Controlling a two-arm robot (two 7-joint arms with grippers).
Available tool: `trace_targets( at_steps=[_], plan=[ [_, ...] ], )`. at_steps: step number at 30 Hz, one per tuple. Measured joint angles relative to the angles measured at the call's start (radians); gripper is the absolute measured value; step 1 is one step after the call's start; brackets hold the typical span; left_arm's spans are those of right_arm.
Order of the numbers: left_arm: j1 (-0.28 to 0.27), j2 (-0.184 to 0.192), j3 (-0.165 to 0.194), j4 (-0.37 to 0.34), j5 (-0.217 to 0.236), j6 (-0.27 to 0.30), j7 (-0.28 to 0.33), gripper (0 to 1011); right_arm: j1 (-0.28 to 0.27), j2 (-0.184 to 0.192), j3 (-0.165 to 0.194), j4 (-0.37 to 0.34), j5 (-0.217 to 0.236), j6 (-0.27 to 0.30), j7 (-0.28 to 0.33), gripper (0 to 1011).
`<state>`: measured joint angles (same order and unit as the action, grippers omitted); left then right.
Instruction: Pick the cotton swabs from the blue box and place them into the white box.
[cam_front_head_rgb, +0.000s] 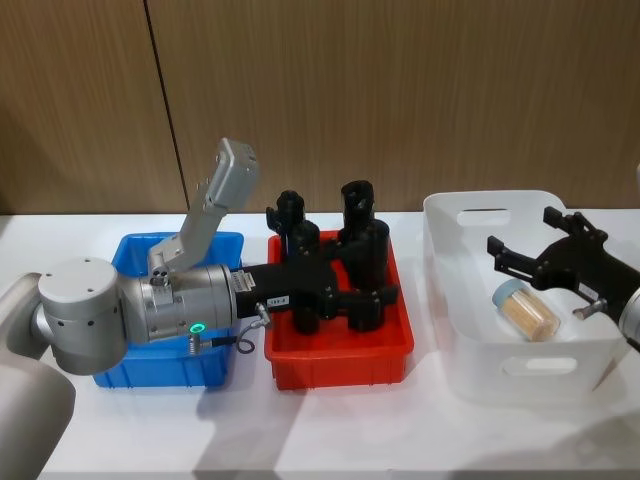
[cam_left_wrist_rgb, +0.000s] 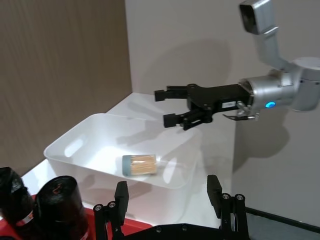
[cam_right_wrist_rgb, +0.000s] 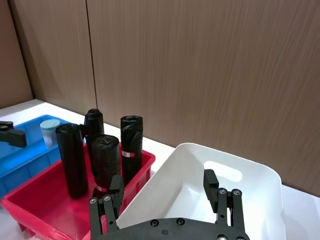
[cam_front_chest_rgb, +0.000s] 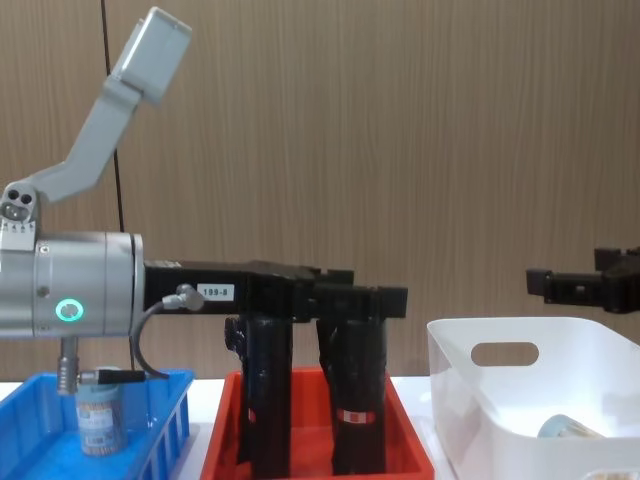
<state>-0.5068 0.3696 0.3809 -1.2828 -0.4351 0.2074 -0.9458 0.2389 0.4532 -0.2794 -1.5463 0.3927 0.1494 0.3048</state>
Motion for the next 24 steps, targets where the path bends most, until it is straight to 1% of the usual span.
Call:
trace_targets(
  at_steps=[1, 4, 10, 12, 15, 23, 24],
  plan=[
    [0.006, 0.000, 0.002, -0.007, 0.005, -0.004, 0.020, 1004, -0.008, -0.004, 0.002, -0.007, -0.003, -0.003, -0.007, 1002],
    [0.015, 0.001, 0.004, -0.018, 0.012, -0.010, 0.049, 1004, -0.036, -0.016, 0.008, -0.031, -0.015, -0.017, -0.033, 1002],
    [0.041, 0.002, 0.012, -0.052, 0.036, -0.029, 0.141, 1004, -0.095, -0.044, 0.021, -0.083, -0.040, -0.044, -0.089, 1002],
    [0.047, 0.002, 0.014, -0.060, 0.041, -0.033, 0.161, 1004, -0.109, -0.050, 0.024, -0.095, -0.045, -0.050, -0.102, 1002],
    [0.059, 0.003, 0.017, -0.075, 0.051, -0.042, 0.202, 1004, -0.146, -0.067, 0.032, -0.127, -0.060, -0.067, -0.136, 1002],
    [0.088, 0.004, 0.025, -0.111, 0.075, -0.063, 0.302, 1004, -0.215, -0.098, 0.046, -0.187, -0.089, -0.098, -0.202, 1002],
    [0.093, 0.004, 0.026, -0.119, 0.081, -0.067, 0.322, 1004, -0.221, -0.101, 0.048, -0.192, -0.091, -0.101, -0.206, 1002]
  ],
)
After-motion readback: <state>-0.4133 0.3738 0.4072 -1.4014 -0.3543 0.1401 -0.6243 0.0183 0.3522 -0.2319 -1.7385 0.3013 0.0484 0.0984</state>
